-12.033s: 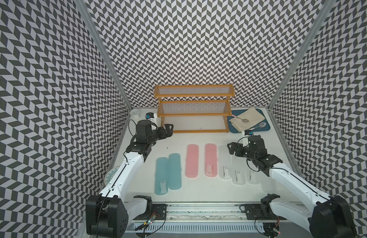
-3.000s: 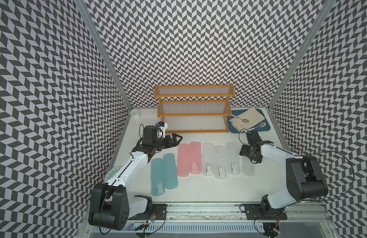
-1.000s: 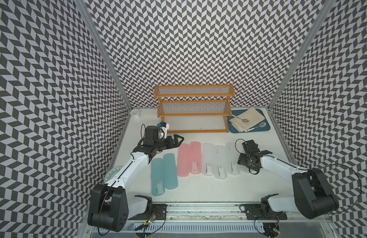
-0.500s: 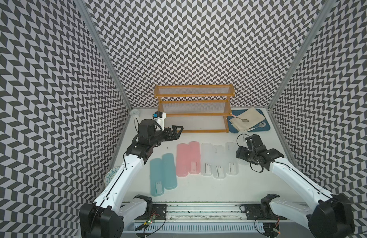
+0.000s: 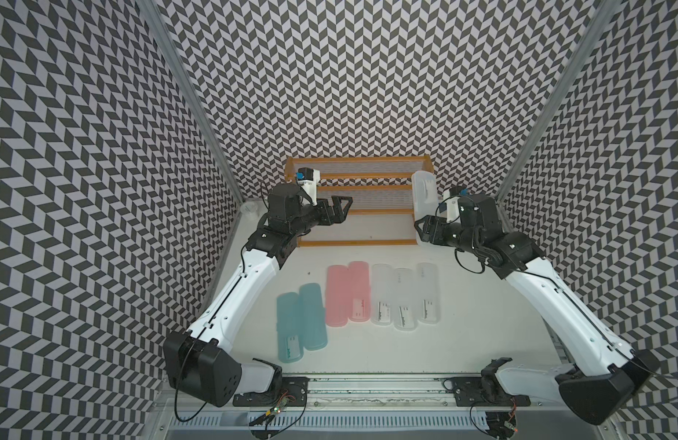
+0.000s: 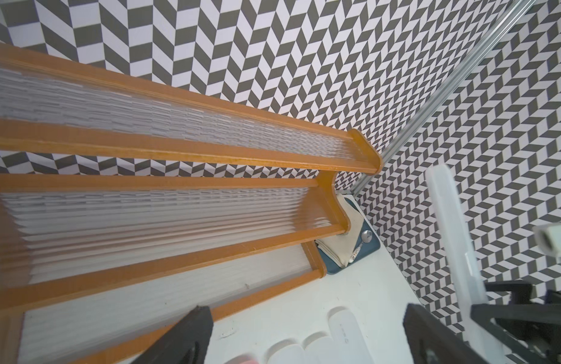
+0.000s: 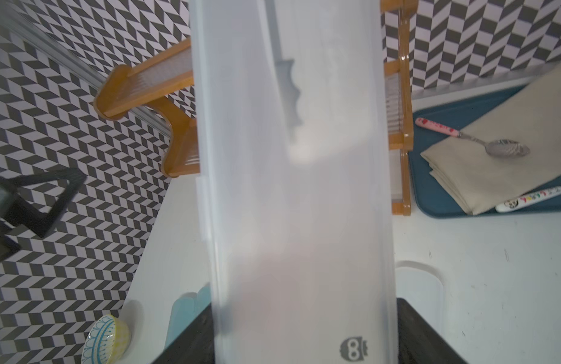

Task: Place the pencil cases on the shelf according to color
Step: Pick up the pencil case from the center of the board, then place the pencil case on the shelf.

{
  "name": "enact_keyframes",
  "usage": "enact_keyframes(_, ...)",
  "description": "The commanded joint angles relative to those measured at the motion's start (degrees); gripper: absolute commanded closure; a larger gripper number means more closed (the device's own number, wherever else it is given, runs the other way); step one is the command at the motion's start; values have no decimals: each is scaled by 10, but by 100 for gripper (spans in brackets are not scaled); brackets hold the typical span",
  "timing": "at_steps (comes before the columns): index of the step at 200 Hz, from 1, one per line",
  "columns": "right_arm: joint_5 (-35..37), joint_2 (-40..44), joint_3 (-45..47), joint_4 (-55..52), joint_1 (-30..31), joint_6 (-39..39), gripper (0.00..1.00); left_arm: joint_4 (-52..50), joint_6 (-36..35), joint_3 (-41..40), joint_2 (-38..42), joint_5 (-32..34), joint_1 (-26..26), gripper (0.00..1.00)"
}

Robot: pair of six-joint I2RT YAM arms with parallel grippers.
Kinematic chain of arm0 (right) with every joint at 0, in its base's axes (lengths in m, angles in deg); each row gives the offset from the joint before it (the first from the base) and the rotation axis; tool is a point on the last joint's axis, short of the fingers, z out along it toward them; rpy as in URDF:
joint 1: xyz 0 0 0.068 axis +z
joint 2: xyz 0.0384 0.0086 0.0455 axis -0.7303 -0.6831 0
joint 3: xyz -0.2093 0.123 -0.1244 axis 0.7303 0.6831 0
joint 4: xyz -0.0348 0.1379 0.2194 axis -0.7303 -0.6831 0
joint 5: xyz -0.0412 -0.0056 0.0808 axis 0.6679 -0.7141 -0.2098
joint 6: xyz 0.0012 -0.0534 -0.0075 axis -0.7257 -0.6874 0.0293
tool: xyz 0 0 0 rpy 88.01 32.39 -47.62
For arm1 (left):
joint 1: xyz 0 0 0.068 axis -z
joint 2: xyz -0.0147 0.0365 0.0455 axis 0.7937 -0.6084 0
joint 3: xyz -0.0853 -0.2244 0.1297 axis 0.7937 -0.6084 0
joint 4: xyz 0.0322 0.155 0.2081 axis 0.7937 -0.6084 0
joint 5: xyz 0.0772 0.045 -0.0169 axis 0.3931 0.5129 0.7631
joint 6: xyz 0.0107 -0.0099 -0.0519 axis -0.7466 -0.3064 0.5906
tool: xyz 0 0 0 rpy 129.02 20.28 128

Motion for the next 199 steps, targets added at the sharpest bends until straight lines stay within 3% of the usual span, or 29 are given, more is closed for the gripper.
enact_keyframes(1,26,-43,-61,28,2,-33,31,36,-31,-6,-17,7,0,0)
enact_keyframes(63,109,-205,-253,33,2,-50,30,85,-78,-63,-20,13,1,0)
enact_keyframes(121,125,-367,-459,-8,-4,-67,26,74,-79,-83,-8,10,1,0)
enact_keyframes(199,129,-422,-498,-9,-35,-77,24,82,-71,-97,0,-7,1,1)
